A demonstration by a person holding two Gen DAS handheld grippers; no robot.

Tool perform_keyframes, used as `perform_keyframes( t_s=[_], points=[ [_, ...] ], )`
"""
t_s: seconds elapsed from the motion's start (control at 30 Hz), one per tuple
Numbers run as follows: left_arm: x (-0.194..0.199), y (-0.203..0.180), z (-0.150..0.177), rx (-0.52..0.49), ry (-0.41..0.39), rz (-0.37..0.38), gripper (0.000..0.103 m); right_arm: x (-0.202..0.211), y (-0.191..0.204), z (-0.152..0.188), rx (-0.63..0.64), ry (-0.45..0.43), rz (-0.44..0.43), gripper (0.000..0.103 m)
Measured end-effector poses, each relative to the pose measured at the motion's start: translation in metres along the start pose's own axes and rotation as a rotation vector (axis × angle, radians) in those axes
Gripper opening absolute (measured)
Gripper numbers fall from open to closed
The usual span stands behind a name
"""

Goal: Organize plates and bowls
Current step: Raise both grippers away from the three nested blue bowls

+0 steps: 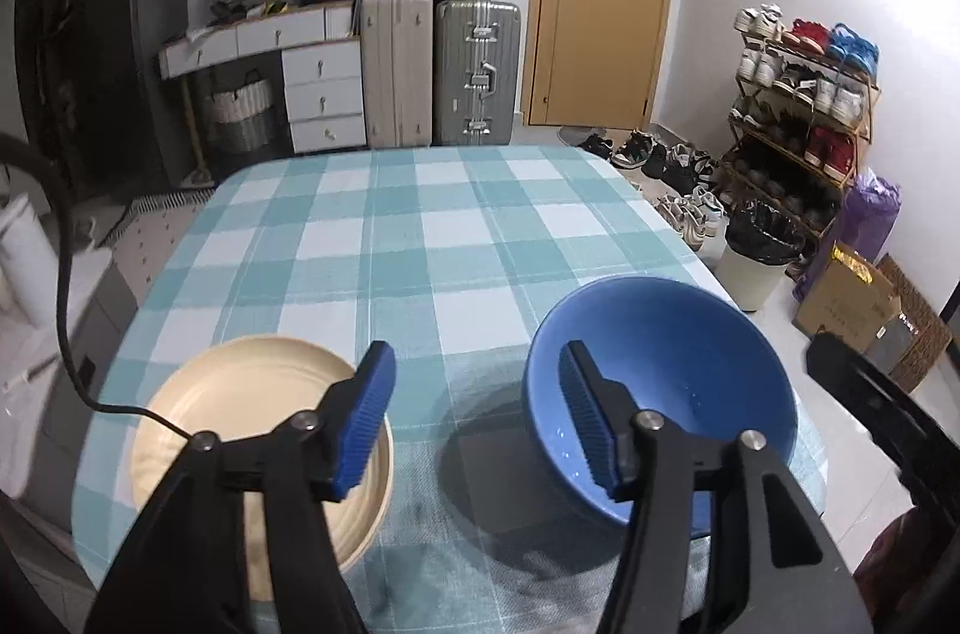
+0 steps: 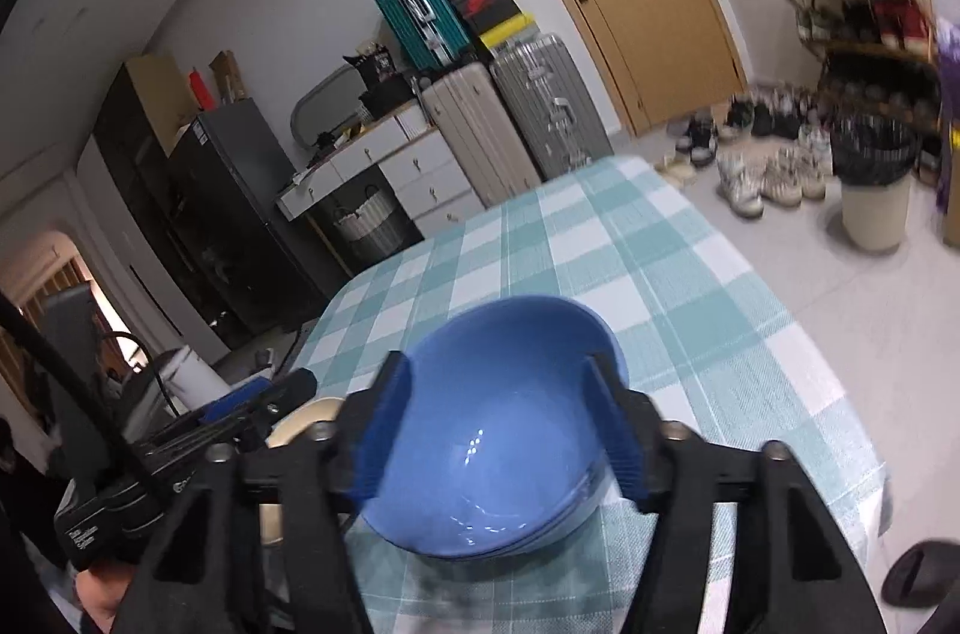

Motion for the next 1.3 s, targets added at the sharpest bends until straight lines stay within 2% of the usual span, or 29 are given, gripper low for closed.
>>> perform_keyframes(
  t_s=[0.03, 0.1, 0.17, 0.37, 0.53, 0.67, 0.73, 0.8, 0.97, 1.3],
  points=[
    [0.000, 0.001, 0.001, 0.006, -0.003, 0.002, 0.061, 0.002, 0.005, 0.001, 0.032, -0.013, -0.001, 0.075],
    [0.004, 0.004, 0.001, 0.019, -0.025, -0.006, 0.074, 0.006, 0.016, 0.003, 0.091, -0.033, 0.001, 0.081],
    [0.017, 0.007, 0.000, 0.034, -0.099, -0.035, 0.086, 0.010, 0.021, 0.005, 0.115, -0.041, -0.016, 0.085],
    [0.061, 0.005, -0.006, 0.005, -0.287, -0.095, 0.091, 0.014, 0.007, 0.002, 0.043, -0.051, -0.015, 0.086],
    [0.100, 0.027, -0.006, 0.143, -0.404, -0.123, 0.098, 0.017, 0.009, 0.002, 0.051, -0.052, -0.021, 0.086],
    [0.126, 0.035, -0.007, 0.174, -0.470, -0.175, 0.102, 0.018, 0.014, 0.005, 0.071, -0.044, -0.038, 0.086],
    [0.134, 0.034, -0.006, 0.165, -0.481, -0.205, 0.103, 0.018, 0.018, 0.008, 0.080, -0.032, -0.059, 0.086],
    [0.134, 0.030, -0.005, 0.148, -0.469, -0.198, 0.103, 0.018, 0.022, 0.013, 0.096, -0.009, -0.079, 0.086],
    [0.107, 0.020, 0.002, 0.129, -0.380, -0.172, 0.103, 0.027, 0.025, 0.016, 0.112, -0.033, -0.079, 0.086],
    [0.079, 0.012, 0.011, 0.121, -0.356, -0.143, 0.103, 0.029, 0.024, 0.016, 0.094, -0.028, -0.093, 0.088]
  ],
)
Point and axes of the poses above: each gripper's, at about its wrist camera, not at the fingertips, and x roughly against the way its jaws point, y to its left, z to its underside, the point moved 8 cm from there along -x, roughly the way its jaws point, and after that the axes turned 6 degrees about -x, right-handed, at the moved point
